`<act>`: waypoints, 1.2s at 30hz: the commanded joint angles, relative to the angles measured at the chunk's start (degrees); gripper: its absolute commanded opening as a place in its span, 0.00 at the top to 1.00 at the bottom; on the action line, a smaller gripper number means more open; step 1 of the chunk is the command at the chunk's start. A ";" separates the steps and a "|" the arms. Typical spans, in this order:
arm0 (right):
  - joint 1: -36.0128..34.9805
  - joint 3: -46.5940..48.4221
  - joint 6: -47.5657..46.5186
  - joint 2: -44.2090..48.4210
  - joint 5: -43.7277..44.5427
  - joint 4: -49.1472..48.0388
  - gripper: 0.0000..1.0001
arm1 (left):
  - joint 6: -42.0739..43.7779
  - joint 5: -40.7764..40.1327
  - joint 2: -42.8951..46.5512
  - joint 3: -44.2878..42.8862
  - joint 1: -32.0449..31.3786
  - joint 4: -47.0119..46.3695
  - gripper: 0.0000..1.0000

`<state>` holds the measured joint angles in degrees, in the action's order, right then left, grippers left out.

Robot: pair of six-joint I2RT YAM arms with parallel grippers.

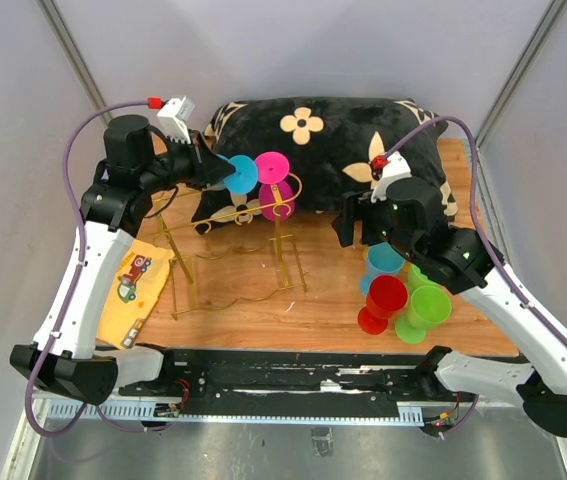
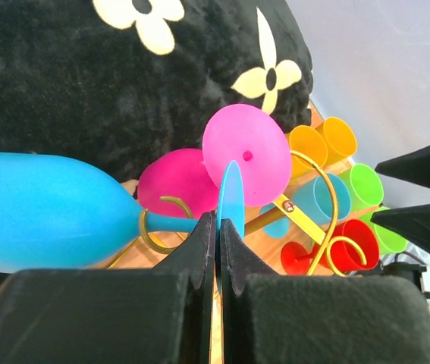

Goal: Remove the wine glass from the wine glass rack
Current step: Pick up the wine glass from the wine rack.

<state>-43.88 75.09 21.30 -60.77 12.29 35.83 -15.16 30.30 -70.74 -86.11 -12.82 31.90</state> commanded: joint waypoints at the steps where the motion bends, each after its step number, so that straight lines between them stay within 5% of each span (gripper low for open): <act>1: -1.00 -0.88 1.14 1.14 1.66 -0.57 0.18 | -3.68 -0.95 1.31 0.19 0.45 -6.42 0.99; 20: -1.02 -1.88 1.52 1.97 1.57 -0.59 0.18 | -9.97 -4.60 1.12 0.50 1.05 -7.36 0.99; 36: -1.03 -2.06 1.68 3.05 1.46 -0.61 0.17 | -14.89 1.57 0.08 1.98 4.08 -11.68 0.99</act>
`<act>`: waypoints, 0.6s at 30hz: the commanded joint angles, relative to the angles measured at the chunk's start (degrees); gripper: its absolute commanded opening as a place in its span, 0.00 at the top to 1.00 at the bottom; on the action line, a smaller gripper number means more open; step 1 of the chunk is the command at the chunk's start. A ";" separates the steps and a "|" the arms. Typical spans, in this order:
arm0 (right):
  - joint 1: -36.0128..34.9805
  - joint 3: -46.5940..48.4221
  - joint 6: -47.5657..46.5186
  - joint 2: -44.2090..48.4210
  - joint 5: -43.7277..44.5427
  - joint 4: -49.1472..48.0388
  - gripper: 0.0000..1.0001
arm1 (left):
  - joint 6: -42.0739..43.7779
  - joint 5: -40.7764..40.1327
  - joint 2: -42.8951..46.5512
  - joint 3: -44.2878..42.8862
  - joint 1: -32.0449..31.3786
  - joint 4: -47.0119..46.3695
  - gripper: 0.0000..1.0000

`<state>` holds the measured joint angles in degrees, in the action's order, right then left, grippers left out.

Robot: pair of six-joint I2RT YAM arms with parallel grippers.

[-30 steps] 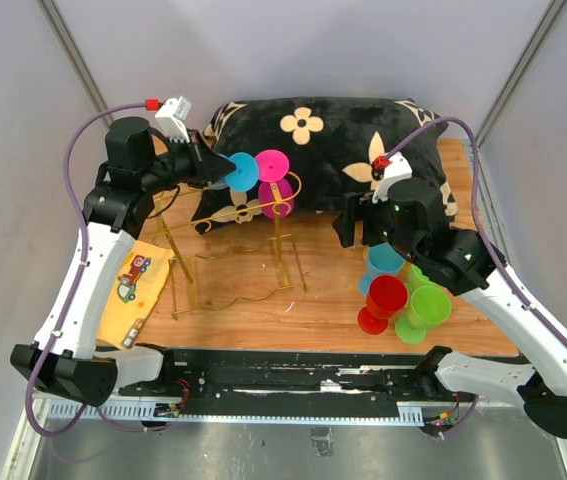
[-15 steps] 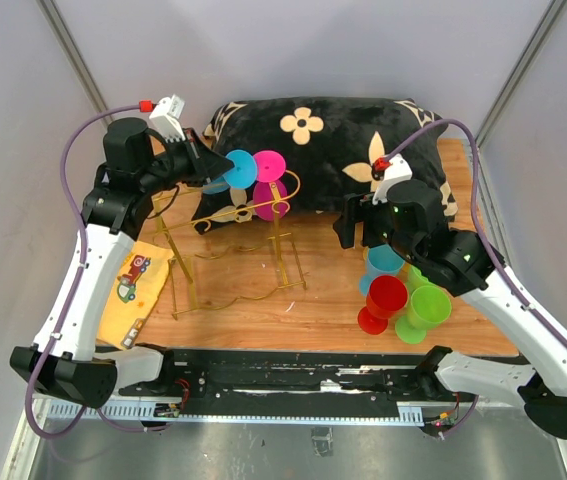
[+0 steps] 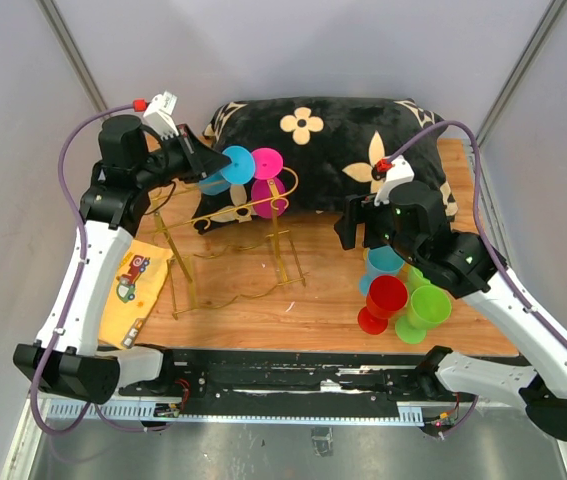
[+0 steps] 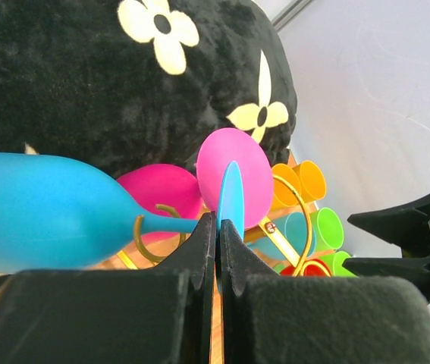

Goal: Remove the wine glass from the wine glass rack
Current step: Pick up the wine glass from the wine rack.

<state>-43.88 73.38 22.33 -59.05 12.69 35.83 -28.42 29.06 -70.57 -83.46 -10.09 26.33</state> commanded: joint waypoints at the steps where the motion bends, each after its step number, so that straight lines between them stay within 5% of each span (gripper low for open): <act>1: -1.01 -0.44 0.64 1.43 1.09 -0.64 0.17 | -1.90 3.29 -0.21 -0.63 1.57 -6.37 1.00; 18: -0.96 -0.10 0.54 1.59 0.91 -0.64 0.16 | -3.92 1.93 0.59 1.87 3.23 -7.83 0.99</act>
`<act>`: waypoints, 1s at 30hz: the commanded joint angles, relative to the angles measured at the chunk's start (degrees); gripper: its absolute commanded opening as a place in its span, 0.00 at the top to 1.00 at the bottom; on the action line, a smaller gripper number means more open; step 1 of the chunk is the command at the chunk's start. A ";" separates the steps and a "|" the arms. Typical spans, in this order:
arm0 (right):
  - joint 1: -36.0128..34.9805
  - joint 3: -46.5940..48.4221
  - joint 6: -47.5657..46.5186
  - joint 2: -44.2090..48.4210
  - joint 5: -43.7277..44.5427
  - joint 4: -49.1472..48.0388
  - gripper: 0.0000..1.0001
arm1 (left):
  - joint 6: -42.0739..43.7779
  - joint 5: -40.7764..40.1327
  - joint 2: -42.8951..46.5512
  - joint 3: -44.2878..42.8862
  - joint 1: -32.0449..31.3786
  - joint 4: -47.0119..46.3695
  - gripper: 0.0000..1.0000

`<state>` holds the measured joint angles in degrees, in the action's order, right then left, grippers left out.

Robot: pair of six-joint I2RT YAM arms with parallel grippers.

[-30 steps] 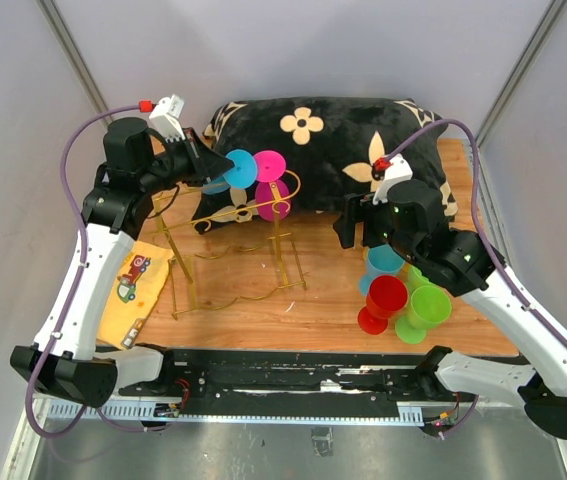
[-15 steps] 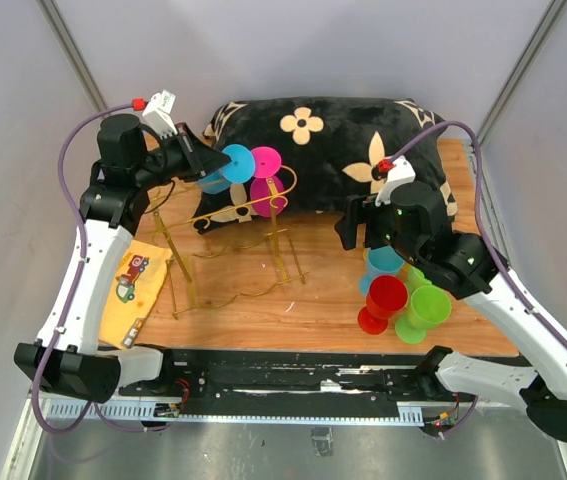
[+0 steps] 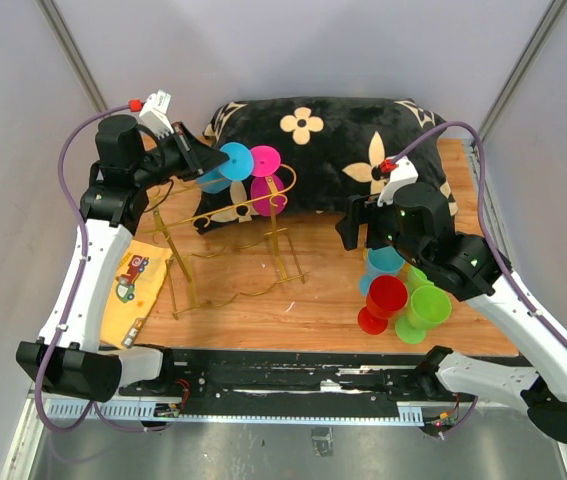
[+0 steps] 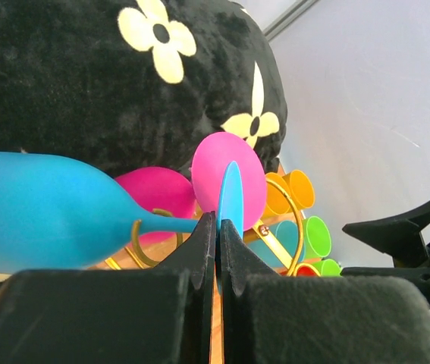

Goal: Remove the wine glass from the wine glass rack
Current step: Pick up the wine glass from the wine rack.

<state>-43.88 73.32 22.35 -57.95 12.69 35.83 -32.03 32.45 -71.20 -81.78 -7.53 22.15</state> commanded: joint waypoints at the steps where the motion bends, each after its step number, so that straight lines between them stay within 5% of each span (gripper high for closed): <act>1: -1.02 -0.11 0.52 0.48 0.93 -0.60 0.16 | -0.31 -1.58 1.21 0.33 0.67 -3.87 0.99; 30: -0.99 -0.67 0.43 1.03 1.23 -0.74 0.16 | -5.52 -1.70 -1.06 2.71 1.03 -7.28 0.99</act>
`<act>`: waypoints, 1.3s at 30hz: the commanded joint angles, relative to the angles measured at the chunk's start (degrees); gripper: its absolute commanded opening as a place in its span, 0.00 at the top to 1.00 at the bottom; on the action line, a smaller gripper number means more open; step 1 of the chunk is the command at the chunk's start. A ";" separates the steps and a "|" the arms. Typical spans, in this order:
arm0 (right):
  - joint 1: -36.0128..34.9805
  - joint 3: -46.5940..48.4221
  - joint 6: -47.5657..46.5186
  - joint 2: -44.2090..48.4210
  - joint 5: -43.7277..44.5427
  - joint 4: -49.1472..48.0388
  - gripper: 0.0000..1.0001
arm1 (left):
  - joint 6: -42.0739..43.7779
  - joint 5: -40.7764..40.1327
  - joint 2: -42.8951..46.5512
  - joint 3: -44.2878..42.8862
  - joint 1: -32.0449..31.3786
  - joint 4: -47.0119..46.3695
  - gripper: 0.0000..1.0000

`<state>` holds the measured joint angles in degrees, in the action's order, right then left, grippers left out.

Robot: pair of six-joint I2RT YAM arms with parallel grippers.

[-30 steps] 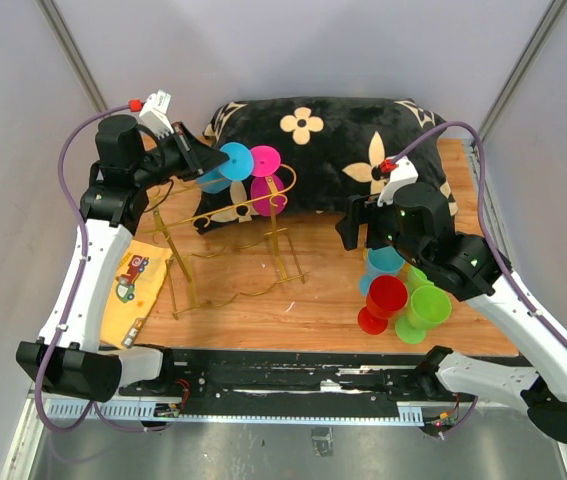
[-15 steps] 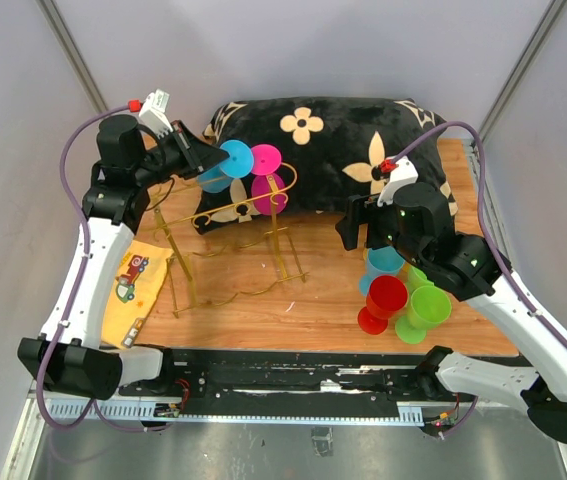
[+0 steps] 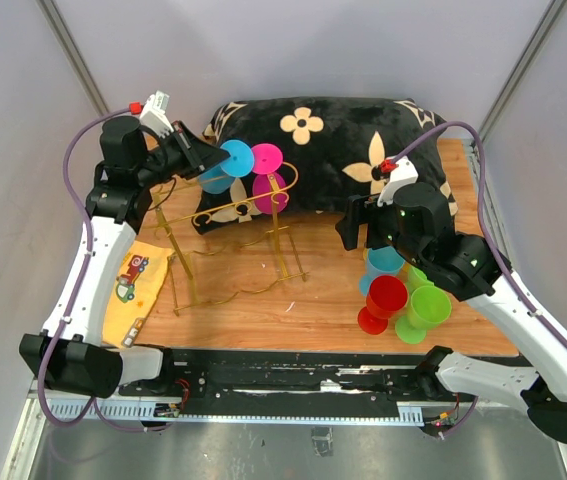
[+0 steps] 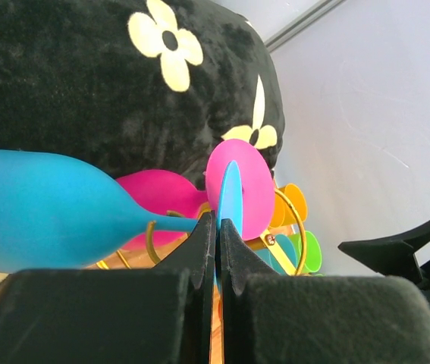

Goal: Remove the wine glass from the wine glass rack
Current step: Pick up the wine glass from the wine rack.

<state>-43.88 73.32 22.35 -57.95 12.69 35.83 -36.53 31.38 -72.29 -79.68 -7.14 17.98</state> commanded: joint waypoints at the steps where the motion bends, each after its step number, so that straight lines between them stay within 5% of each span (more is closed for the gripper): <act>1: -0.98 -0.63 0.48 1.09 1.28 -0.69 0.16 | -1.14 -0.71 0.11 0.78 0.65 -3.12 0.99; 22: -1.02 -1.34 0.57 2.57 1.64 -0.68 0.16 | -1.49 -5.40 1.04 -0.12 1.51 -6.63 1.00; 30: -1.02 -1.37 1.07 4.43 1.29 -1.14 0.16 | 2.43 -11.05 13.94 4.76 1.51 -18.02 0.99; 35: -1.01 -3.18 1.87 7.52 -2.79 -4.74 0.16 | 3.15 -3.79 17.53 2.61 1.43 -16.80 1.00; 39: -0.98 -8.24 2.90 12.26 -8.60 -11.49 0.16 | -4.57 8.04 19.38 4.00 1.42 -20.86 1.00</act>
<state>-43.88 69.10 23.44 -49.87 9.98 31.79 -35.59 27.64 -53.60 -76.29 -6.11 2.46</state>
